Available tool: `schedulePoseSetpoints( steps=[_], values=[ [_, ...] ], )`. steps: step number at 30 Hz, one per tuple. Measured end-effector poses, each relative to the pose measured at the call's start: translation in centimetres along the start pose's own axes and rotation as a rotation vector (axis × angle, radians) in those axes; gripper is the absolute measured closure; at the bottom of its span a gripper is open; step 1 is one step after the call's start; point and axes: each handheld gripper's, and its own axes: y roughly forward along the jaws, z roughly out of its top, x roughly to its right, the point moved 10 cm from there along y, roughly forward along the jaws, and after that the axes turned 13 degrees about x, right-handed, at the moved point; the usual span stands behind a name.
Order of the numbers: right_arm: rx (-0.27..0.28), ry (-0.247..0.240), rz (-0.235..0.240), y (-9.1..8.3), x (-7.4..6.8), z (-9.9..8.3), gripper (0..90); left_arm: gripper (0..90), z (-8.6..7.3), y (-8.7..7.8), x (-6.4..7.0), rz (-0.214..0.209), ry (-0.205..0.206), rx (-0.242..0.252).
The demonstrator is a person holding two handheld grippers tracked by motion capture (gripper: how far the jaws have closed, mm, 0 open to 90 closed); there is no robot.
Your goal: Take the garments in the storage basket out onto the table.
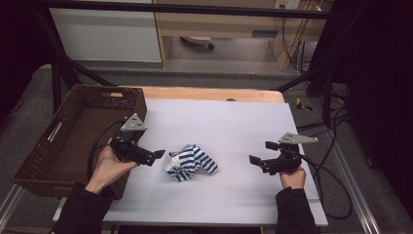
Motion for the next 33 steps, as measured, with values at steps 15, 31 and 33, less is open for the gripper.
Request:
schedulePoseSetpoints(
  steps=[15,31,33],
  values=[
    [-0.005,-0.006,-0.002,0.1,0.0,-0.1,4.4,1.5,-2.2,-3.1,-3.8,0.059,-0.047,0.048],
    [-0.007,-0.003,-0.004,0.2,0.0,-0.2,4.4,1.5,-5.5,-4.0,-6.7,0.101,-0.076,0.057],
    [-0.008,-0.003,-0.004,0.2,0.1,-0.2,4.4,1.5,-5.7,-4.1,-7.0,0.106,-0.086,0.060]
  ],
)
